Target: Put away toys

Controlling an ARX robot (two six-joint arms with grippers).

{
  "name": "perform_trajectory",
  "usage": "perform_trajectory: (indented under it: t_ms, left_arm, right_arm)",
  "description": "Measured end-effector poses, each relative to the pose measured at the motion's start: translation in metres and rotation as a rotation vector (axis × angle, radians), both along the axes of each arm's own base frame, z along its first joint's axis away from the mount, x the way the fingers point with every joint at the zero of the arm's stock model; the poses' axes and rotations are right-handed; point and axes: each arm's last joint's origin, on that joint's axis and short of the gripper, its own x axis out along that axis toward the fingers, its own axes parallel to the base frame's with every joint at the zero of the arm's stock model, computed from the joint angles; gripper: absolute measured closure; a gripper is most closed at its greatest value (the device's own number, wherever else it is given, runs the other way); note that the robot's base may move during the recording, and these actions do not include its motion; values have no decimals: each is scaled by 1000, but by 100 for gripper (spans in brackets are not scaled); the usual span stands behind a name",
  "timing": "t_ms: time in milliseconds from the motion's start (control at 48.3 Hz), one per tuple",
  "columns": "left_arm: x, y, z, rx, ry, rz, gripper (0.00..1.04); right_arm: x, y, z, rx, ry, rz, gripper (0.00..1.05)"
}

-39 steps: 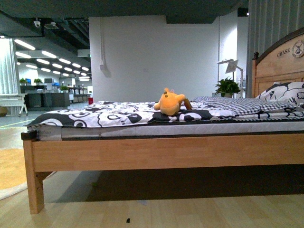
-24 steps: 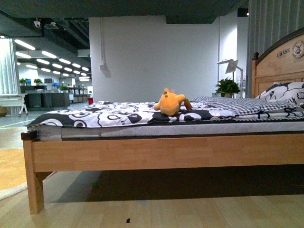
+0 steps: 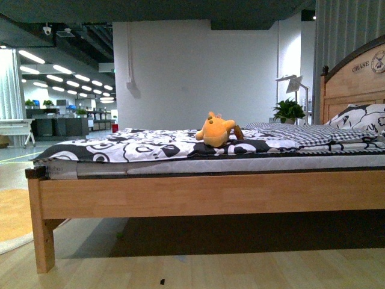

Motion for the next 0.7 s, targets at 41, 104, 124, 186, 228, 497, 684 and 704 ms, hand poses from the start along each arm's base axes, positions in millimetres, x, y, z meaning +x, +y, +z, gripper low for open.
perform_trajectory:
  t_ms: [41,104,124,186,228,497,684,704]
  left_arm:
    - [0,0,0,0,0,0,6]
    - [0,0,0,0,0,0,6]
    - [0,0,0,0,0,0,6]
    - [0,0,0,0,0,0,6]
    - [0,0,0,0,0,0,6]
    - [0,0,0,0,0,0,6]
    - [0,0,0,0,0,0,6]
    - [0,0,0,0,0,-1,6]
  right_arm:
    - [0,0,0,0,0,0,0]
    - [0,0,0,0,0,0,0]
    - [0,0,0,0,0,0,0]
    - [0,0,0,0,0,0,0]
    - [0,0,0,0,0,0,0]
    - [0,0,0,0,0,0,0]
    - [0,0,0,0,0,0,0]
    - [0,0,0,0,0,0,0]
